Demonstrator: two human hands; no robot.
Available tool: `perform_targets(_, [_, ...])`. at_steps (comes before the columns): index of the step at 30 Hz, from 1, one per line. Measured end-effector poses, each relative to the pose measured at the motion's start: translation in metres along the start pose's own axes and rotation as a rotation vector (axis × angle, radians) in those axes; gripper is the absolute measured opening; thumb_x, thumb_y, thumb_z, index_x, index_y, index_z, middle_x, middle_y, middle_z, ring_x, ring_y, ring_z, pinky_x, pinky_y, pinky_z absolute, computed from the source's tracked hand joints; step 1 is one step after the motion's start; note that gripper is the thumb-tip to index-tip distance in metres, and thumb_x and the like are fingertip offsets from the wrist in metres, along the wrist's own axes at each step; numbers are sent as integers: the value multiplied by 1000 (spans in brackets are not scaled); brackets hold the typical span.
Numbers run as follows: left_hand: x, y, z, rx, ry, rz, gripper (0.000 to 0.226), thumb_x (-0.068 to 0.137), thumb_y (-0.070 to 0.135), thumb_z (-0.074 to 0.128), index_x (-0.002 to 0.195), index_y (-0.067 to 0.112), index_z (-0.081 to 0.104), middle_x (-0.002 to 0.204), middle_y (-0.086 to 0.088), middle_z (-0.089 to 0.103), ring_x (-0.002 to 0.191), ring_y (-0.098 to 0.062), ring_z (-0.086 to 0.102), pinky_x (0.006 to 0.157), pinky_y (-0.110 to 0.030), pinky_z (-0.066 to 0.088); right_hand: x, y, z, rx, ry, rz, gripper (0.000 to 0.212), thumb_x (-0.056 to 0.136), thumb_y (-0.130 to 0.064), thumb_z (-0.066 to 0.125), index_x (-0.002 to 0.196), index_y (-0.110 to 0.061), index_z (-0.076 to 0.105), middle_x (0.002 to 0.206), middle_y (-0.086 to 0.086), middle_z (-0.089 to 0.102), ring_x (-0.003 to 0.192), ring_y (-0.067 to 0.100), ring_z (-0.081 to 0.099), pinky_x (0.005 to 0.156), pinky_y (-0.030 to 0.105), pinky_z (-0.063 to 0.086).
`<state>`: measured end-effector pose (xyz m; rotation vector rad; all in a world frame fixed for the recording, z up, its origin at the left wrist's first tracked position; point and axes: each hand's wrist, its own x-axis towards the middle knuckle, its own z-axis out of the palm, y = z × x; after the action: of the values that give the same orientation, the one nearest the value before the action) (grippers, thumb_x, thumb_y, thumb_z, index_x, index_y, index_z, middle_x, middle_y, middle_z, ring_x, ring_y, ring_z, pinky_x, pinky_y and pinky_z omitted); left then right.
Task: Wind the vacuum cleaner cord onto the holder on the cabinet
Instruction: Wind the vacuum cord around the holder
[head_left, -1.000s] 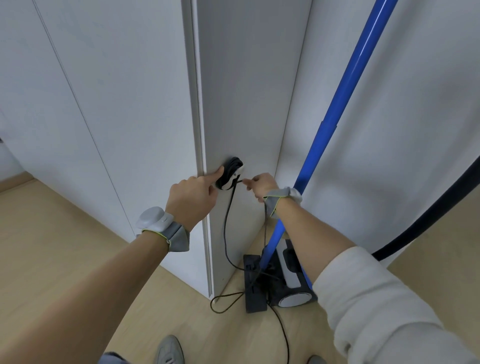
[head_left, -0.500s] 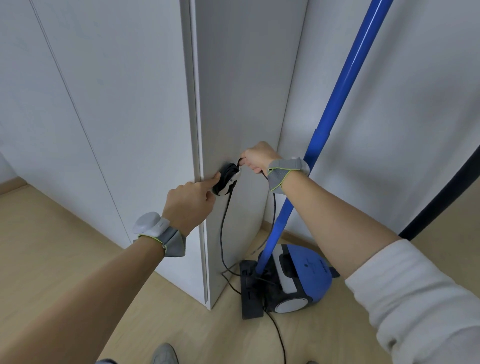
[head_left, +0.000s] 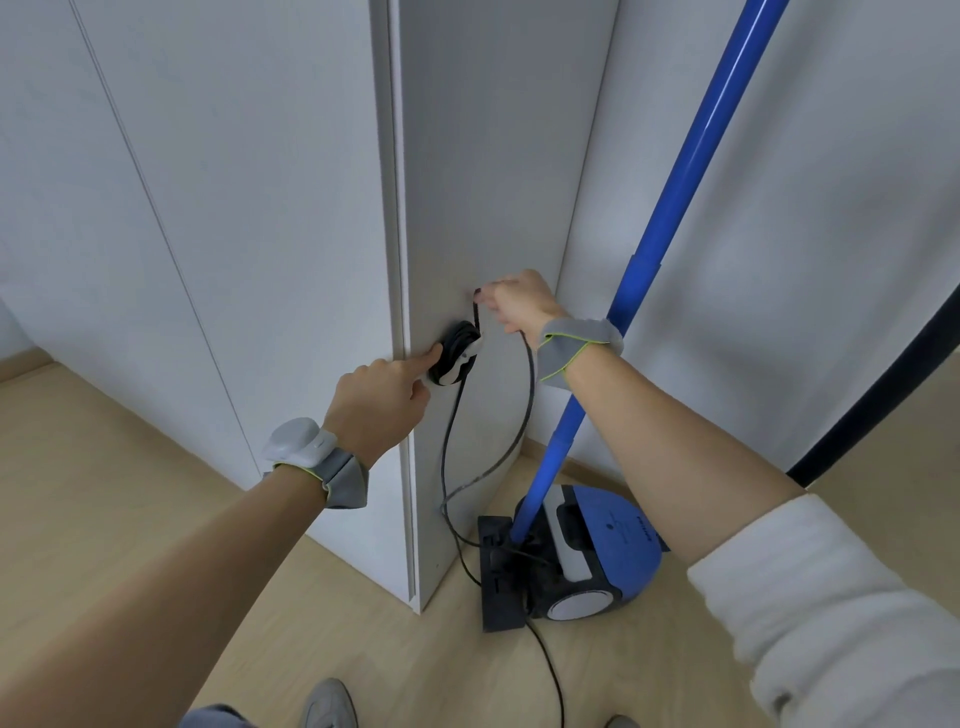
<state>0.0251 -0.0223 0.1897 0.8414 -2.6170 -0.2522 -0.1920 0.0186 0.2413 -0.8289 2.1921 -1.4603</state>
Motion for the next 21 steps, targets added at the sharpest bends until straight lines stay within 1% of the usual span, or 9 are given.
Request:
perform_targets(3, [1, 0, -2, -17, -11, -2, 57, 96, 23, 39, 147, 49, 41, 71, -7, 65, 67, -26, 67, 73, -40, 58, 5, 6, -11, 179, -51, 63, 25, 100, -9, 50, 82, -4, 66, 62, -2, 46, 32, 5, 28, 35, 14, 17])
perform_targets(5, [0, -1, -2, -17, -21, -2, 58, 97, 23, 39, 148, 49, 40, 72, -6, 65, 68, -26, 67, 74, -39, 58, 7, 6, -7, 205, -47, 68, 27, 100, -8, 49, 79, -4, 65, 64, 0, 45, 30, 4, 28, 34, 15, 17])
perform_targets(9, [0, -1, -2, -10, -19, 4, 59, 97, 22, 39, 149, 50, 38, 70, -6, 65, 67, -26, 66, 73, -39, 58, 2, 2, 6, 100, 34, 13, 19, 92, -10, 56, 80, 0, 67, 70, 10, 50, 49, 16, 35, 43, 20, 25])
perform_targets(11, [1, -2, 0, -10, -20, 9, 59, 97, 23, 38, 149, 50, 37, 70, -6, 66, 67, -26, 66, 73, -38, 58, -7, 3, 12, -34, 55, -79, 25, 90, -14, 58, 83, 7, 68, 73, 15, 55, 59, 23, 44, 52, 28, 34])
perform_targets(14, [2, -5, 1, 34, 27, 24, 55, 97, 25, 38, 146, 51, 42, 69, -4, 65, 69, -27, 65, 70, -36, 55, -33, 10, 23, -238, 55, -214, 26, 93, -22, 54, 81, -4, 70, 75, 11, 66, 75, 28, 61, 70, 33, 47])
perform_targets(16, [2, -4, -2, 68, 86, 22, 47, 98, 26, 40, 139, 46, 53, 72, -5, 65, 71, -30, 62, 66, -32, 49, -55, 18, 33, -359, 90, -321, 24, 97, -23, 52, 91, -9, 71, 87, 9, 73, 86, 31, 65, 78, 33, 51])
perform_targets(18, [1, -2, -6, 82, 151, 22, 36, 99, 27, 41, 124, 35, 65, 75, -7, 66, 71, -35, 61, 64, -34, 47, -74, 29, 42, -461, 146, -422, 28, 100, -22, 49, 112, -8, 70, 103, 16, 73, 96, 38, 65, 83, 40, 53])
perform_targets(20, [1, -1, -10, 85, 193, 29, 28, 98, 26, 41, 115, 26, 64, 72, -9, 64, 66, -38, 59, 62, -36, 48, -87, 41, 50, -518, 170, -499, 36, 102, -22, 45, 132, -9, 61, 110, 20, 71, 98, 42, 64, 81, 45, 53])
perform_targets(21, [2, -1, -12, 84, 200, 31, 27, 98, 24, 41, 116, 25, 61, 70, -9, 62, 64, -38, 57, 61, -37, 48, -90, 45, 53, -528, 174, -530, 39, 102, -22, 44, 138, -10, 56, 110, 20, 71, 96, 43, 65, 79, 45, 54])
